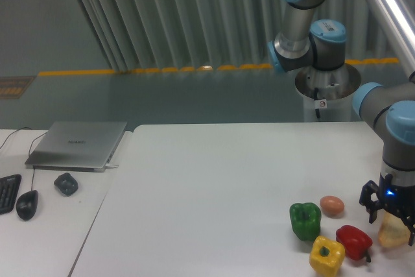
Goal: Place the triangular bread in the basket
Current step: 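Close the gripper on the triangular bread slice, then lift the bread slice and carry it toward the yellow basket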
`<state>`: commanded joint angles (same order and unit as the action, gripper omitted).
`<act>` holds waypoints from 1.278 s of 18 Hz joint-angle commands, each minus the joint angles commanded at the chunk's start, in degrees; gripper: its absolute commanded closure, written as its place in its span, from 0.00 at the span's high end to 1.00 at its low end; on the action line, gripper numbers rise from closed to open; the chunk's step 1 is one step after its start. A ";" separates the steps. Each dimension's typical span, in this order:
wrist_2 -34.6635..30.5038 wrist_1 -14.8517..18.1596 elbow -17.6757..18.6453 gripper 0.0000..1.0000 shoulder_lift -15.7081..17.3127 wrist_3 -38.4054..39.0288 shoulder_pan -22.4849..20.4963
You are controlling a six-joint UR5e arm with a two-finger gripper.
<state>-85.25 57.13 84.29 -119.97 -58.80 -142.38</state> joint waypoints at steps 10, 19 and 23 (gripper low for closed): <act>-0.18 0.26 1.05 0.68 -0.53 -0.09 0.00; -0.18 3.77 -1.05 0.28 2.11 1.23 -0.44; -0.26 8.34 -1.76 0.28 4.30 0.70 -1.49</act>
<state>-85.52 65.47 82.53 -115.67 -58.09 -143.87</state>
